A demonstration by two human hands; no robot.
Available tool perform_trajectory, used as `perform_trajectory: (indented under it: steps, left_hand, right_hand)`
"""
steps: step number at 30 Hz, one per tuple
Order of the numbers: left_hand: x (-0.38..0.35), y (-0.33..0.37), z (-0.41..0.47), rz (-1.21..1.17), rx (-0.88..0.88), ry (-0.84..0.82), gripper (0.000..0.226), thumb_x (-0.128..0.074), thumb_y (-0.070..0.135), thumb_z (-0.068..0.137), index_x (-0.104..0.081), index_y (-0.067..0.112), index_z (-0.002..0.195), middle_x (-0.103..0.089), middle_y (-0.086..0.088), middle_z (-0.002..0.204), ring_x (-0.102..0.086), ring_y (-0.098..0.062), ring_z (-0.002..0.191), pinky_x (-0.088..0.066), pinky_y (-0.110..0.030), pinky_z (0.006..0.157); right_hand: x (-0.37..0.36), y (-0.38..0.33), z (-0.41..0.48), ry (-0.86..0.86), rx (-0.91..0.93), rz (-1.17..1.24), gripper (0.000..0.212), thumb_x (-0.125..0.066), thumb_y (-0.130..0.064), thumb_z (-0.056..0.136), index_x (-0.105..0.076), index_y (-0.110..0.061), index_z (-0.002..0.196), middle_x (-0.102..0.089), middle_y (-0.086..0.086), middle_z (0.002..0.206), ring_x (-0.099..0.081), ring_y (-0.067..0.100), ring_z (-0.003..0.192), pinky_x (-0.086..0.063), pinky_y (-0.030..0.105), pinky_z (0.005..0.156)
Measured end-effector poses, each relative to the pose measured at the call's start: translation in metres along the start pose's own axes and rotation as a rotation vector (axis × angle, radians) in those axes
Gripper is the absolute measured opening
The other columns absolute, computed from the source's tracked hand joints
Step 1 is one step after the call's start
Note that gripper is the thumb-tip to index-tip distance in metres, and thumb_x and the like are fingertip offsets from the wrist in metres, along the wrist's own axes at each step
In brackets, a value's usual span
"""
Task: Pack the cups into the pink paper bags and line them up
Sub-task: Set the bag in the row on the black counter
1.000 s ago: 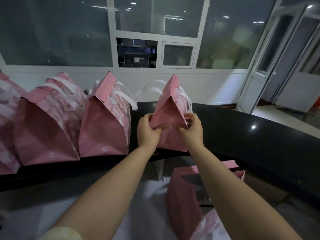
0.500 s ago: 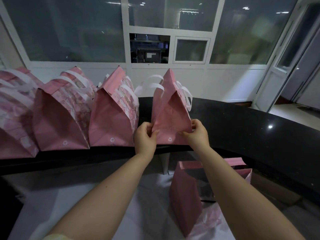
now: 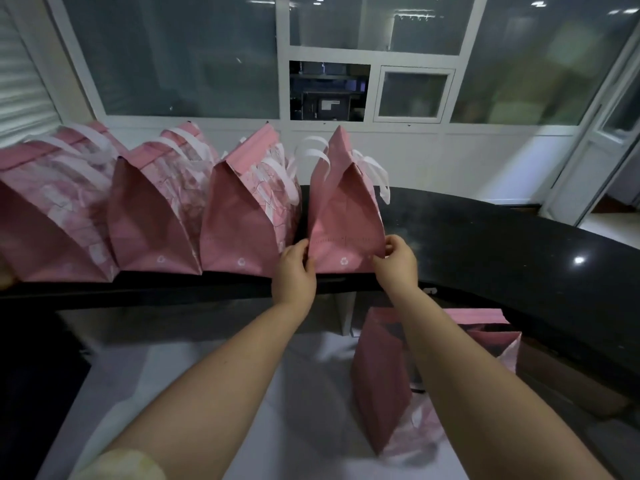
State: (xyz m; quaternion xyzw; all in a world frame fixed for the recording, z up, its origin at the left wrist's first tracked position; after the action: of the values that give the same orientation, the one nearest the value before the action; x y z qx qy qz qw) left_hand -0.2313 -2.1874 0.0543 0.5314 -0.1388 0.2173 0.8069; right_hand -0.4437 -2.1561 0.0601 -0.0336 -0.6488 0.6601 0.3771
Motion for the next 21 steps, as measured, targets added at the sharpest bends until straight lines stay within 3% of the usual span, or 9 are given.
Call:
perform_trajectory:
  steps: [4,8,11,16,21]
  left_hand:
    - [0.006,0.015,-0.013,0.057,-0.06,-0.026,0.051,-0.053,0.003,0.094,-0.046,0.011,0.144,-0.054,-0.012,0.132,-0.056,-0.026,0.115,-0.048,-0.039,0.097]
    - [0.014,0.028,-0.033,0.09,-0.107,-0.024,0.054,-0.057,0.003,0.091,-0.046,0.014,0.142,-0.049,-0.007,0.136,-0.052,-0.025,0.119,-0.049,-0.04,0.094]
    - [0.027,0.051,-0.04,0.238,-0.265,-0.025,0.047,-0.064,0.01,0.087,-0.054,0.013,0.133,-0.054,-0.007,0.126,-0.048,-0.029,0.118,-0.048,-0.041,0.091]
    - [0.052,0.098,-0.042,0.421,-0.588,-0.092,0.045,-0.063,0.03,0.088,-0.056,0.02,0.132,-0.057,-0.003,0.124,-0.049,-0.027,0.117,-0.038,-0.042,0.099]
    - [0.079,0.125,-0.059,0.509,-0.865,-0.115,0.041,-0.063,0.037,0.084,-0.065,0.022,0.121,-0.06,-0.005,0.12,-0.051,-0.03,0.112,-0.034,-0.043,0.094]
  right_hand:
    - [0.002,0.0,-0.013,-0.07,0.04,-0.046,0.033,-0.065,-0.014,0.08,-0.057,-0.026,0.109,-0.06,-0.014,0.087,-0.061,0.01,0.079,-0.043,0.023,0.056]
    - [0.008,-0.014,-0.038,-0.064,0.145,-0.087,0.05,-0.061,-0.015,0.079,-0.047,-0.03,0.125,-0.06,-0.001,0.114,-0.06,0.022,0.101,-0.055,0.041,0.08]
    - [0.021,-0.035,-0.056,-0.024,0.236,-0.195,0.06,-0.062,-0.012,0.08,-0.042,-0.03,0.134,-0.052,0.001,0.131,-0.052,0.021,0.115,-0.051,0.042,0.088]
    - [0.051,-0.087,-0.096,0.008,0.378,-0.403,0.043,-0.068,-0.013,0.085,-0.057,-0.023,0.125,-0.055,-0.001,0.125,-0.049,0.022,0.118,-0.046,0.035,0.088]
    - [0.092,-0.117,-0.157,0.122,0.433,-0.686,0.035,-0.067,-0.019,0.087,-0.062,-0.021,0.121,-0.057,0.0,0.127,-0.043,0.025,0.121,-0.04,0.038,0.098]
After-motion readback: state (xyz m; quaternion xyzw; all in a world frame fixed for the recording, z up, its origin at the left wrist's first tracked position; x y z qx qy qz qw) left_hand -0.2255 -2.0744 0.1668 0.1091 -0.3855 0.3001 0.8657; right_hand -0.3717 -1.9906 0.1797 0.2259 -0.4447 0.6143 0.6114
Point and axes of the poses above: each hand's wrist, its own z-axis towards the middle knuckle, its own x-axis out of the back of the hand, y = z × x, the point moved 7 cm from there along z, towards the middle knuckle
